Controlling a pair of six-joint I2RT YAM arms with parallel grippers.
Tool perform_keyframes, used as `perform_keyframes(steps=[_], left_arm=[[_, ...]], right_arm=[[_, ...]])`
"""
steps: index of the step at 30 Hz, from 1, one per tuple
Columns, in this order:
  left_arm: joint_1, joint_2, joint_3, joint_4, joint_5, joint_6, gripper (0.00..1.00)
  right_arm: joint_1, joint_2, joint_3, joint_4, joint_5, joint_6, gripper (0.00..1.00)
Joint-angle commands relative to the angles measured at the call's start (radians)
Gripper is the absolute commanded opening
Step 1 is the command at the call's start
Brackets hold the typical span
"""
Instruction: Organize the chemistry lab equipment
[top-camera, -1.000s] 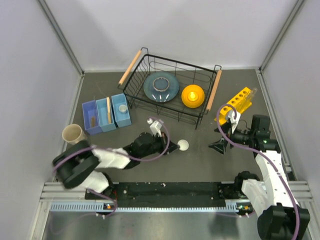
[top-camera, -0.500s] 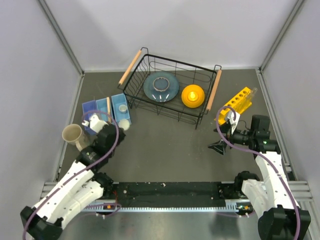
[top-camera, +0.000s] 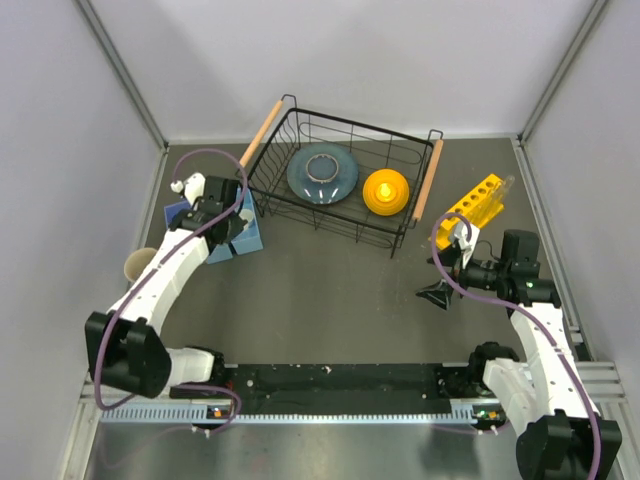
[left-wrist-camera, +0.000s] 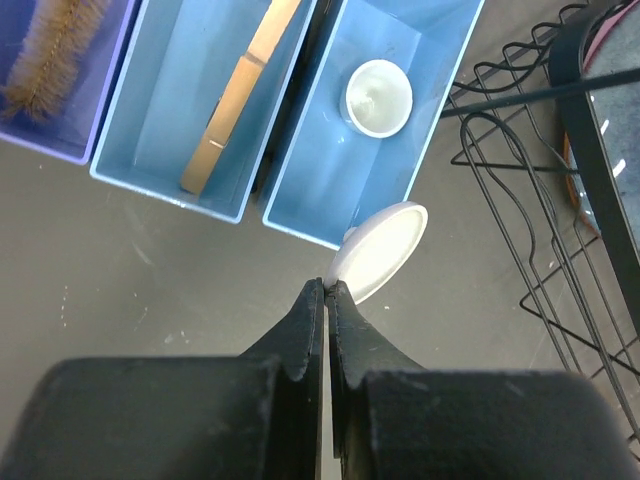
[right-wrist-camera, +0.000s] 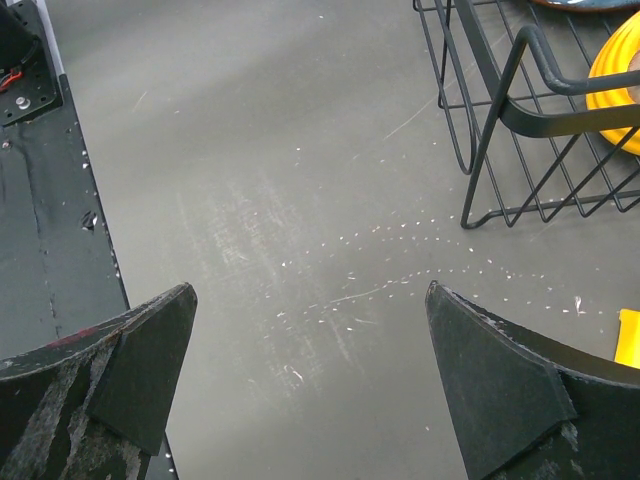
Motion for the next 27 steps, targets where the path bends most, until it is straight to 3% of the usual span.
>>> perform_keyframes(steps=[1,18,27], left_arm=[[0.038,0.079,0.095,-0.018,0.038,0.059,0.00],[0.104,0.316,0.106,0.115,0.116,0.132,0.00],[0.106,0.337,0.074,0.130,0.128,0.137,0.10]], right_arm=[[0.011,-0.016,0.025,0.007,-0.018,-0.029,0.99],[0.009,-0.019,0.022,0.004,-0.008,-0.036,0.99],[0.011,-0.016,0.024,0.004,-0.005,-0.039,0.99]])
